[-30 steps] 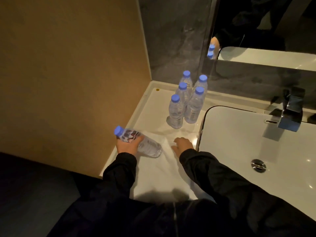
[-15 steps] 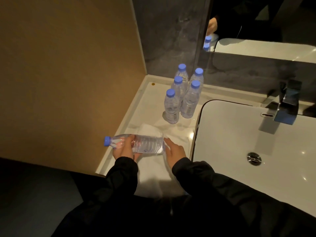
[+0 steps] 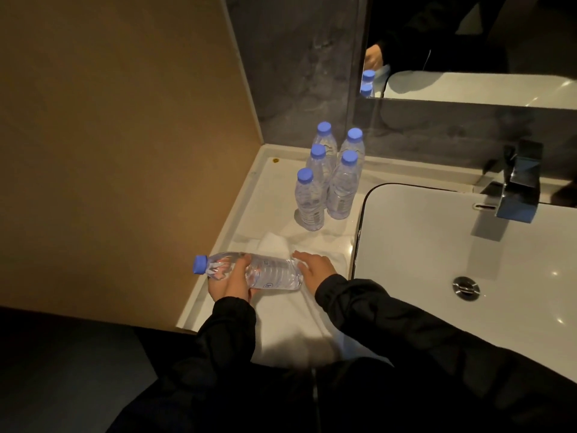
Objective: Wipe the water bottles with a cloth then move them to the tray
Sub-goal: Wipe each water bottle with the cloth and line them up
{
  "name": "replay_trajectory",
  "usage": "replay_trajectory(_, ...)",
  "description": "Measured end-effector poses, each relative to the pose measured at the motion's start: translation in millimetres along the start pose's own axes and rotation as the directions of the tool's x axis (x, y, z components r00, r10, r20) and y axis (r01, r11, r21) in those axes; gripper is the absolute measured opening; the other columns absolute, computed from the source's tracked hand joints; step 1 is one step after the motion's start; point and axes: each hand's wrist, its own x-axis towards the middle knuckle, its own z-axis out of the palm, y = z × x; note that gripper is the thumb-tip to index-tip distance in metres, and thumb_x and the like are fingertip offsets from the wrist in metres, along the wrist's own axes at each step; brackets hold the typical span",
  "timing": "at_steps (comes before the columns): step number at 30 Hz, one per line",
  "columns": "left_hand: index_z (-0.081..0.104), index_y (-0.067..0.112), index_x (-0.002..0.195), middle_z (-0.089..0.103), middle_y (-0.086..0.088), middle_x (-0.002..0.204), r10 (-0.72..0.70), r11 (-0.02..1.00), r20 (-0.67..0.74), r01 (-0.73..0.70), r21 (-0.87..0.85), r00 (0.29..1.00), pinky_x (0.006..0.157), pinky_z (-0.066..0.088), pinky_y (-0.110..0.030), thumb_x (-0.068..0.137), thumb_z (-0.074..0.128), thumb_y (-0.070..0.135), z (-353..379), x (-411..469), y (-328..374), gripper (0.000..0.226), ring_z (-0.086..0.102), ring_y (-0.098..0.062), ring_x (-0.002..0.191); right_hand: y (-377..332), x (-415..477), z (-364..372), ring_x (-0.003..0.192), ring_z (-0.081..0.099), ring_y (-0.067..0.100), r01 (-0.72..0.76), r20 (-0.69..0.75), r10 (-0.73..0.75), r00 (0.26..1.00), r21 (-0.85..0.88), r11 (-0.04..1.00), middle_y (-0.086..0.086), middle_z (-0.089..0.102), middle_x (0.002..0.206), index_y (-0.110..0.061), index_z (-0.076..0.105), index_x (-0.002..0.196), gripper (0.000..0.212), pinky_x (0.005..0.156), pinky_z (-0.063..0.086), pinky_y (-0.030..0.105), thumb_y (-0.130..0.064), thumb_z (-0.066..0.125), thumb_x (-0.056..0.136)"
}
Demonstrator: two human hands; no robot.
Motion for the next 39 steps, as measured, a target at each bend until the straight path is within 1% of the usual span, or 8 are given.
replay_trajectory(3,0.062,0.016,0.109,0.071,-0.012,0.106,-0.006,1.000,-0.052,0.005,-0.025,0.999,0.083,0.058,-0.047,0.063,0.080,0.014,7,-1,0,0.049,0.070,-0.028,0.089,5,-15,5,0.116,0.054,0.038,0.062,-0.011,-0.063,0.998,-0.040,0.997,0.019,0.054,0.133,-0.012,0.045,0.133,0.039,0.100,0.043,0.037,-0.011,0.037,0.095)
replay_trajectory(8,0.060,0.012,0.111,0.070,-0.012,0.106,-0.049,0.996,-0.082,0.043,-0.082,0.995,0.078,0.059,-0.045,0.064,0.081,0.015,7,8,4,0.052,0.071,-0.027,0.087,6,-32,26,0.130,0.042,0.037,0.193,0.117,-0.166,0.979,-0.276,0.942,0.009,0.007,0.159,-0.014,0.014,0.146,0.061,0.104,0.039,0.041,0.001,0.032,0.090)
replay_trajectory(13,0.058,0.010,0.107,0.070,-0.014,0.104,-0.106,0.994,-0.032,0.105,-0.033,0.994,0.070,0.060,-0.039,0.072,0.076,0.016,-4,6,6,0.041,0.069,-0.029,0.090,3,-9,11,0.117,0.052,0.039,0.004,-0.032,-0.003,0.999,0.018,1.000,0.023,0.053,0.130,-0.015,0.027,0.143,0.049,0.100,0.042,0.037,-0.011,0.036,0.095)
replay_trajectory(17,0.056,0.012,0.109,0.067,-0.014,0.112,-0.167,0.984,-0.027,0.164,-0.075,0.986,0.077,0.058,-0.043,0.073,0.074,0.018,-8,6,5,0.040,0.067,-0.029,0.097,-3,2,4,0.129,0.045,0.027,-0.193,-0.018,0.227,0.974,0.467,0.863,0.014,0.050,0.138,-0.006,0.050,0.130,0.036,0.106,0.031,0.025,-0.011,0.043,0.095)
replay_trajectory(21,0.056,0.010,0.118,0.067,-0.013,0.113,-0.186,0.972,-0.073,0.173,-0.156,0.980,0.064,0.059,-0.037,0.071,0.076,0.018,-1,10,2,0.051,0.068,-0.028,0.097,-1,2,13,0.127,0.048,0.029,-0.256,-0.008,0.309,0.951,0.539,0.802,0.014,0.054,0.133,-0.008,0.056,0.124,0.033,0.111,0.034,0.035,-0.011,0.045,0.093)
replay_trajectory(24,0.057,0.012,0.118,0.069,-0.010,0.108,-0.157,0.972,-0.100,0.136,-0.189,0.983,0.056,0.059,-0.034,0.067,0.079,0.019,10,20,1,0.056,0.069,-0.027,0.092,-5,0,12,0.128,0.045,0.028,-0.254,-0.015,0.291,0.957,0.446,0.858,0.012,0.050,0.137,-0.014,0.052,0.128,0.035,0.111,0.033,0.035,-0.018,0.043,0.095)
replay_trajectory(30,0.053,0.005,0.119,0.064,-0.012,0.114,0.205,0.971,-0.024,-0.200,0.128,0.979,0.091,0.049,-0.031,0.068,0.081,0.010,55,49,33,0.059,0.065,-0.027,0.097,5,9,-4,0.123,0.049,0.032,-0.137,-0.082,0.140,0.987,0.035,0.990,0.015,0.055,0.132,-0.015,0.045,0.134,0.039,0.103,0.037,0.033,-0.017,0.038,0.095)
replay_trajectory(39,0.055,0.014,0.118,0.060,0.001,0.109,0.321,0.686,0.341,-0.465,0.560,0.884,0.099,0.044,-0.032,0.061,0.086,0.021,126,99,78,0.066,0.058,-0.019,0.100,42,24,-32,0.109,0.052,0.037,-0.031,0.067,0.087,0.994,-0.586,0.810,0.019,0.056,0.117,-0.001,0.045,0.120,0.032,0.086,0.043,0.041,-0.018,0.041,0.093)
